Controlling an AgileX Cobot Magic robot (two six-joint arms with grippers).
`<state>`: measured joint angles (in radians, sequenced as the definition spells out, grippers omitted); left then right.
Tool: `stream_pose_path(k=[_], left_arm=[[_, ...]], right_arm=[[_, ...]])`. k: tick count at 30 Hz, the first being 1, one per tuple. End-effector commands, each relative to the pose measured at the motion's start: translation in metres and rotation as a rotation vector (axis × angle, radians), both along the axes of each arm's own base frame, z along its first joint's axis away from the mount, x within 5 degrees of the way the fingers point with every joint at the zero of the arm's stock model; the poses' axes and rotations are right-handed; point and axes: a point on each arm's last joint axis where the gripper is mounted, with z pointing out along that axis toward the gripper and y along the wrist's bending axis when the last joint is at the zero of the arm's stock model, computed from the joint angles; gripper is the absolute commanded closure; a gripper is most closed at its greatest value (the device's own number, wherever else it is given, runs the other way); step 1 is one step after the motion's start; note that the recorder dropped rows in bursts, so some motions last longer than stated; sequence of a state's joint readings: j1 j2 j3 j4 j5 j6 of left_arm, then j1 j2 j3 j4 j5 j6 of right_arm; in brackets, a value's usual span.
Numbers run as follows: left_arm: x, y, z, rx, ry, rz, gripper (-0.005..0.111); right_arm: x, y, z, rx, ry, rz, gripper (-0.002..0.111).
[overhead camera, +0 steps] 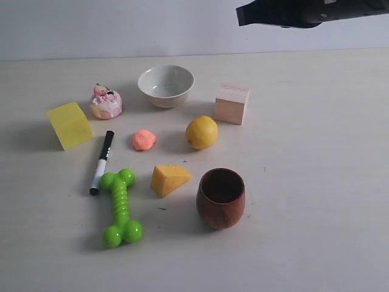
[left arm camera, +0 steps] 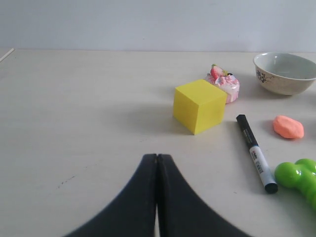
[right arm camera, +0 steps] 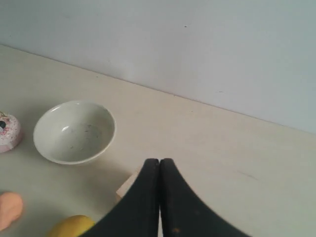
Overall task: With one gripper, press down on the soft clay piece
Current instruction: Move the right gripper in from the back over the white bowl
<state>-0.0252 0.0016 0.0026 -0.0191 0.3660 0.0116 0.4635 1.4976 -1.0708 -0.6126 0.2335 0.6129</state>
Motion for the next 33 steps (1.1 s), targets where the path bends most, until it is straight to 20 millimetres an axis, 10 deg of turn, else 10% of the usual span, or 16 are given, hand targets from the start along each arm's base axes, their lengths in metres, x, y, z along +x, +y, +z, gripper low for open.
stream_pose_path(k=[1,10,23,33], left_arm=[[0.000,0.000,0.002,-0.004,-0.015,-0.005,0.107],[0.000,0.000,0.002,-0.004,-0.015,-0.005,0.107],[0.000,0.000,0.002,-0.004,-0.015,-0.005,0.107],[0.000,0.000,0.002,-0.004,-0.015,-0.005,0.107]], right_arm=[[0.010,0.012,-0.020,0.053,0.067,0.001,0.108],[0.004,0.083,-0.034,-0.055,0.108,0.181,0.108],[0.030,0.127,-0.013,-0.130,0.324,0.232,0.108],[0.049,0.141,-0.066,-0.264,0.430,0.265,0.108]])
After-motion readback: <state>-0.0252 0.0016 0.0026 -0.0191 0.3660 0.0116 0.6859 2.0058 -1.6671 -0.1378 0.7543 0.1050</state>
